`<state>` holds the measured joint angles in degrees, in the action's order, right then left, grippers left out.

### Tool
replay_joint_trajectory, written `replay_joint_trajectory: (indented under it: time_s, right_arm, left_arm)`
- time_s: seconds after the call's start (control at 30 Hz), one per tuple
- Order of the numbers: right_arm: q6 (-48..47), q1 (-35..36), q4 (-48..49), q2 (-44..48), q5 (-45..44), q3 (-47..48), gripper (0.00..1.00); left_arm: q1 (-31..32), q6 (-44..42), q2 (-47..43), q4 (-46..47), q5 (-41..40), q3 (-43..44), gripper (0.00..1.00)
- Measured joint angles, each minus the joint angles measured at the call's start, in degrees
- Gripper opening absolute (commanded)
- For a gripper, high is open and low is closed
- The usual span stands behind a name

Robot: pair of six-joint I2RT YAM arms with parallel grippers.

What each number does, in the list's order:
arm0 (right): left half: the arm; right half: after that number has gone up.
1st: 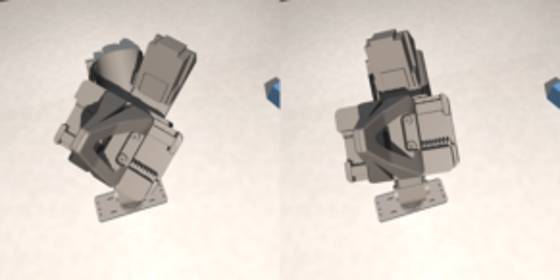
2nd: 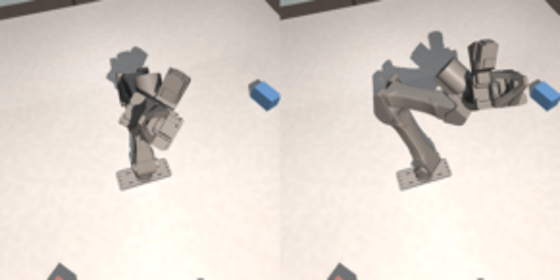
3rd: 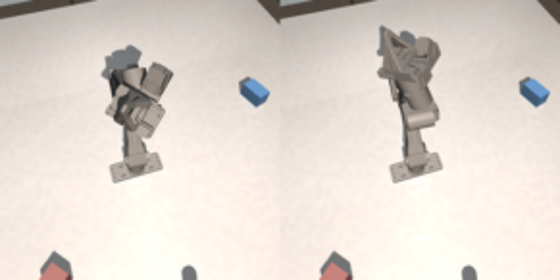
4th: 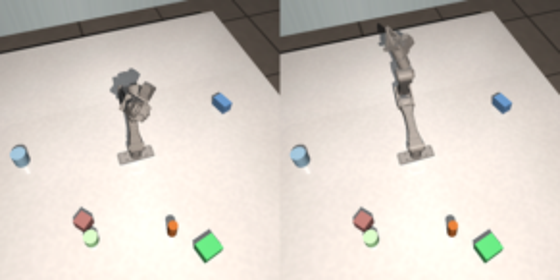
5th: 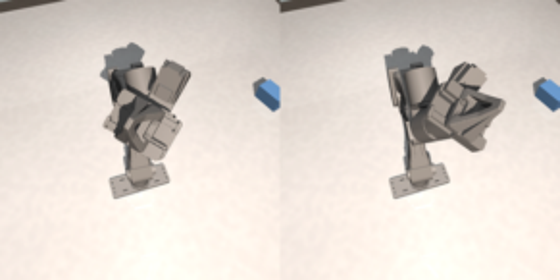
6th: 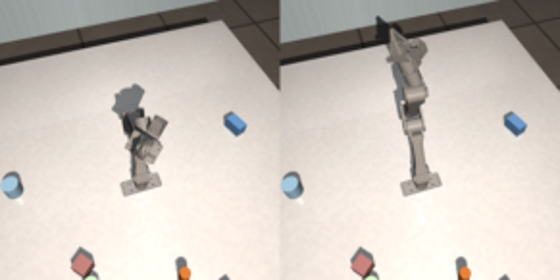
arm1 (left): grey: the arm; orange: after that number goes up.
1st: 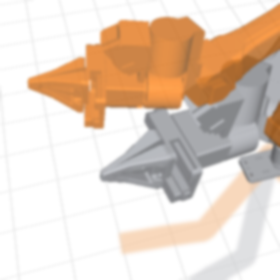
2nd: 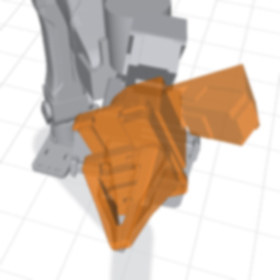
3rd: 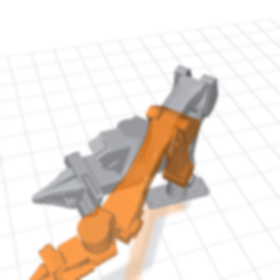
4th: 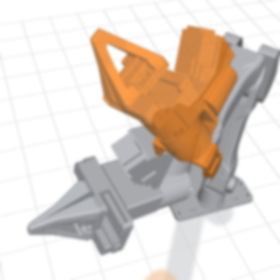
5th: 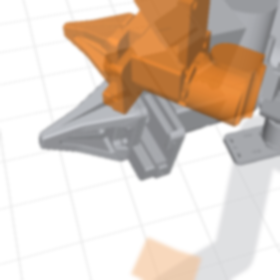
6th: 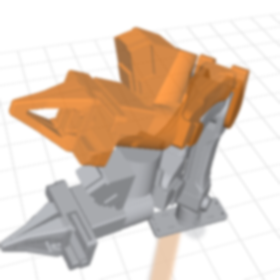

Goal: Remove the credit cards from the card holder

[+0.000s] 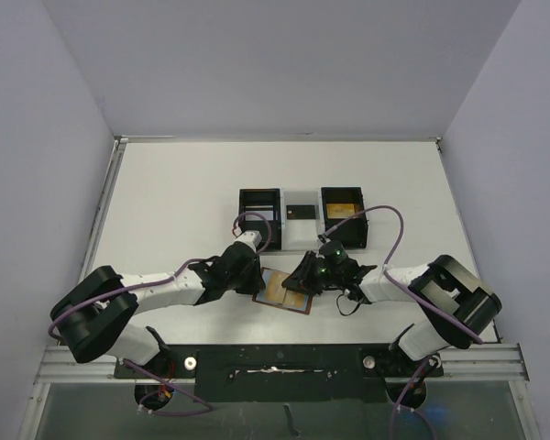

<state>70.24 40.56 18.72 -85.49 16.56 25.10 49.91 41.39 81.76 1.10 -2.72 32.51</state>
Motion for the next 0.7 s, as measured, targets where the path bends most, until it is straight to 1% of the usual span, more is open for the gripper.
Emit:
replay_joint_trajectory:
  time_s: [0.1,0.17,0.3,0.43,0.53,0.63,0.7]
  right_arm:
    - [0.52,0.28,1.22,-0.92,0.0,-0.17,0.08]
    - [0.74,0.39,1.51,-0.98,-0.02,-0.39,0.06]
    - [0.55,0.26,0.39,0.04,-0.24,-0.59,0.05]
    - [-1.09,-1.22,-2.78,3.61,0.26,-0.63,0.06]
    - [-2.54,-2.4,-4.37,4.55,1.42,-0.63,0.06]
    - [-4.33,-3.08,-6.58,4.59,2.56,-0.57,0.06]
    - [-5.2,-3.23,-7.78,4.59,2.78,-0.39,0.06]
  left_arm:
    - [-0.02,0.15,0.0,0.17,0.0,-0.04,0.09]
    - [-0.02,0.17,0.0,0.17,0.0,-0.07,0.09]
    - [0.0,0.2,0.0,0.13,-0.04,-0.07,0.08]
    - [0.0,0.26,-0.33,0.02,-0.04,-0.26,0.08]
    - [0.02,0.33,-1.09,-0.31,0.0,-0.79,0.09]
    - [0.02,0.17,-1.73,-1.38,0.17,-0.92,0.11]
    - [0.02,0.13,-2.14,-2.29,0.57,-0.92,0.14]
